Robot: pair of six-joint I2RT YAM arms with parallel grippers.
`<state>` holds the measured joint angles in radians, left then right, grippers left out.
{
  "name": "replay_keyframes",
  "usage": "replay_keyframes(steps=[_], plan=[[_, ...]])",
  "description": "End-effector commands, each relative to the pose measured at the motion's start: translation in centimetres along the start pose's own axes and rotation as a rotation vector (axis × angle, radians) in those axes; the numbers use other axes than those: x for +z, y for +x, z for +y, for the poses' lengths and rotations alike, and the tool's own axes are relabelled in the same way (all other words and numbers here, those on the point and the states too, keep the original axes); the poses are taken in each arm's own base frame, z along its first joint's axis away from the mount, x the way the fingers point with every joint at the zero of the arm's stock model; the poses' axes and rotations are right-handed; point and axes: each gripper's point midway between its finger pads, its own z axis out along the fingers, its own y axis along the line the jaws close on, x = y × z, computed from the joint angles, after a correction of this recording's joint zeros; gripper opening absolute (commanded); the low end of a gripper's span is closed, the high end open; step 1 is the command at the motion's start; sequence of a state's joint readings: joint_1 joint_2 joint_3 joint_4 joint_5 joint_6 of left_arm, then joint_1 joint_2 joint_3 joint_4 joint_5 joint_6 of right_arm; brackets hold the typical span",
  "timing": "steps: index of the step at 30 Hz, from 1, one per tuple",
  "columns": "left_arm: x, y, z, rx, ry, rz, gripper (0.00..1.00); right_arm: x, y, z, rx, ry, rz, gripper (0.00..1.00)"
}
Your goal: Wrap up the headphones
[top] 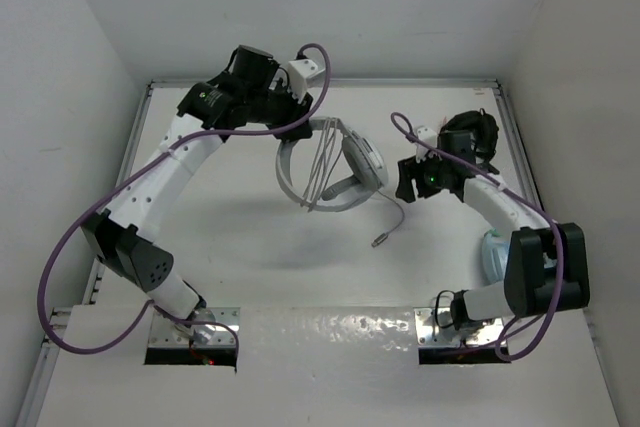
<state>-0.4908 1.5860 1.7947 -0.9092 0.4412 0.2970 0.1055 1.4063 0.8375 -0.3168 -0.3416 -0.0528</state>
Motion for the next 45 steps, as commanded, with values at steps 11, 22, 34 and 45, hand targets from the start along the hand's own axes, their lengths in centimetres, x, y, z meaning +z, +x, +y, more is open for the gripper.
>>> replay_keyframes(steps=[11,22,34,45], plan=[[-2.8,-6.6,-1.0,0.009,0.011,-0.197,0.00,7.8,-2.2,0.8,-0.043,0.069,-0.001,0.63],[-3.9,-9.2,-1.4,-0.022,0.039,-0.277,0.00,10.9,-0.5,1.0,-0.029,0.153,0.121,0.41],[-5.8,-11.5,1.1,-0.135,-0.013,-0.363,0.00,10.1,1.6,1.7,0.022,0.229,0.192,0.00],[-11.1,-16.7,7.0,-0.044,-0.370,-0.510,0.00,8.5,3.1,1.8,0.055,0.231,0.202,0.00]])
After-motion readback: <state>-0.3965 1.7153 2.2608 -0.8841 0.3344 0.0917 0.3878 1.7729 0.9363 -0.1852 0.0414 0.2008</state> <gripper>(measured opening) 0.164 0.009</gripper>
